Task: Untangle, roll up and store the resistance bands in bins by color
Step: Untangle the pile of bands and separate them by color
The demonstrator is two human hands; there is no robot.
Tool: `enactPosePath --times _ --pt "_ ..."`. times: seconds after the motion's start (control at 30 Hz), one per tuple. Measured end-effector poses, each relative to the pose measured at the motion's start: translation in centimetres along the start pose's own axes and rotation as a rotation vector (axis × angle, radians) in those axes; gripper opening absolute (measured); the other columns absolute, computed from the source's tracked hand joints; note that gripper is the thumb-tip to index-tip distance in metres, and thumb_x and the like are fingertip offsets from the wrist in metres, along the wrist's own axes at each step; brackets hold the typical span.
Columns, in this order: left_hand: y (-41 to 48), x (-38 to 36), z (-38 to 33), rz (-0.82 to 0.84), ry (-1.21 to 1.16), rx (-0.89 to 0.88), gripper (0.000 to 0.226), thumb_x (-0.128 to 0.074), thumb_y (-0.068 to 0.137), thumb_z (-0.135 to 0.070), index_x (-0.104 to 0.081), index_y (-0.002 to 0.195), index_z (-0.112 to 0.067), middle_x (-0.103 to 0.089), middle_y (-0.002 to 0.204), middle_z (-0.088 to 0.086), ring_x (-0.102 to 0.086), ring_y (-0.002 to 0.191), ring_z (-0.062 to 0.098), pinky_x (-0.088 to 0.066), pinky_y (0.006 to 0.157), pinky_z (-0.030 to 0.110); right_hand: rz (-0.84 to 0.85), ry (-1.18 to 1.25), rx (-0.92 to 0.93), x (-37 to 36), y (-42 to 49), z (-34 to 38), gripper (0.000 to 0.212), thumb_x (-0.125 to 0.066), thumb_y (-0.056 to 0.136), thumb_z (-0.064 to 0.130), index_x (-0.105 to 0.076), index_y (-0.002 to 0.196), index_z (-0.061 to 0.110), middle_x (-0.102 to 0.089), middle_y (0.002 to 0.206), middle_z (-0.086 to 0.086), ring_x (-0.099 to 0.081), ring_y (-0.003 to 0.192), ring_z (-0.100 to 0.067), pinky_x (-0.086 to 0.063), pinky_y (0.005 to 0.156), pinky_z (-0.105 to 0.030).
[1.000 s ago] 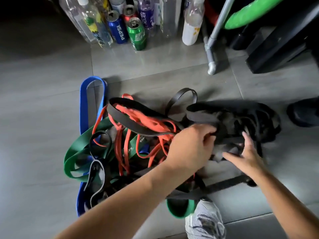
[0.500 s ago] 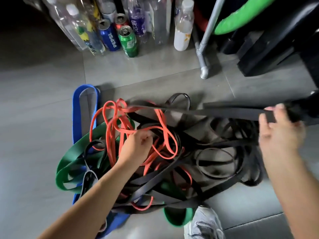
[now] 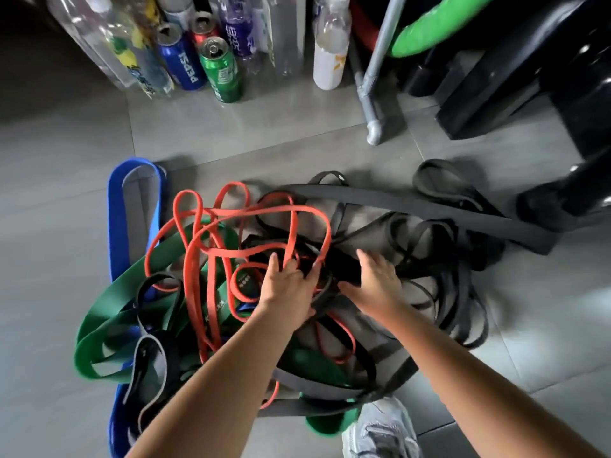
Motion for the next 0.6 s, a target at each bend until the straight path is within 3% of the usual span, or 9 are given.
enactPosePath --times 0.07,0.13,0.27,0.33,0.4,0.47,0.6 --pt "-0.3 -0.1 1.8 -0.01 0.059 0.03 0.085 -0.048 0.088 -0.055 -0.006 0.15 -0.015 -0.05 0.136 0.01 -0.026 0.137 0.029 -0.012 0.113 0.051 0.048 -0.107 0.018 -0.9 1.0 0.2 0.075 -0.054 0.081 0.062 -0.038 0.137 0.015 -0.049 0.136 -0.009 -0.042 0.128 -0.028 -0.028 0.108 -0.04" --pt "-1.3 -0.3 3.8 -0.012 0.039 0.057 0.075 -0.04 0.09 -0.059 -0.011 0.149 -0.024 -0.053 0.133 0.011 -0.034 0.131 0.03 -0.019 0.111 0.046 0.102 -0.139 -0.011 -1.3 1.4 0.2 0.081 -0.046 0.077 0.075 -0.041 0.135 0.018 -0.052 0.133 -0.009 -0.043 0.128 -0.028 -0.021 0.112 -0.047" --pt "-4.0 -0.5 7.1 -0.035 -0.062 0.101 0.045 -0.034 0.094 -0.054 -0.044 0.133 -0.033 -0.063 0.113 0.003 -0.046 0.117 0.025 -0.029 0.104 0.035 0.097 -0.15 -0.114 -2.1 1.5 1.5 0.098 -0.034 0.066 0.089 -0.042 0.134 0.018 -0.048 0.133 -0.016 -0.042 0.127 -0.036 -0.017 0.112 -0.053" --pt "-5.3 -0.7 8.0 -0.041 -0.097 0.128 0.035 -0.037 0.095 -0.047 -0.052 0.125 -0.034 -0.063 0.107 -0.001 -0.051 0.11 0.021 -0.037 0.097 0.031 0.086 -0.194 -0.144 -2.5 1.5 2.3 0.092 -0.042 0.071 0.083 -0.042 0.131 0.014 -0.05 0.132 -0.016 -0.045 0.125 -0.035 -0.022 0.11 -0.049" --pt "-6.3 -1.4 9.2 -0.038 -0.187 0.191 0.031 -0.039 0.095 -0.043 -0.056 0.121 -0.036 -0.061 0.102 -0.001 -0.058 0.1 0.02 -0.045 0.08 0.027 0.057 -0.301 -0.054 -2.6 1.5 3.1 0.067 -0.052 0.079 0.066 -0.049 0.122 0.015 -0.056 0.128 -0.012 -0.049 0.121 -0.031 -0.029 0.106 -0.044" --pt "-7.0 -2.1 10.5 -0.021 -0.268 0.264 0.03 -0.04 0.095 -0.045 -0.057 0.118 -0.038 -0.063 0.098 -0.001 -0.062 0.093 0.019 -0.047 0.07 0.026 0.018 -0.231 0.001 -2.0 1.3 2.5 0.047 -0.054 0.084 0.056 -0.056 0.114 0.019 -0.063 0.119 -0.007 -0.054 0.115 -0.028 -0.038 0.097 -0.038" --pt "-8.0 -2.9 12.8 0.001 -0.317 0.355 0.03 -0.04 0.094 -0.05 -0.056 0.118 -0.04 -0.067 0.101 -0.004 -0.064 0.094 0.019 -0.052 0.073 0.029 -0.044 0.011 -0.084 1.0 0.8 -1.8 0.055 -0.06 0.082 0.056 -0.059 0.122 0.019 -0.066 0.118 -0.009 -0.059 0.111 -0.029 -0.049 0.088 -0.038"
Point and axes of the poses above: each hand's wrist, its own y-axis towards the middle knuckle, its own x-axis out of the back of the hand, z = x × y, the point moved 7 cm from there along y, towards the middle knuckle
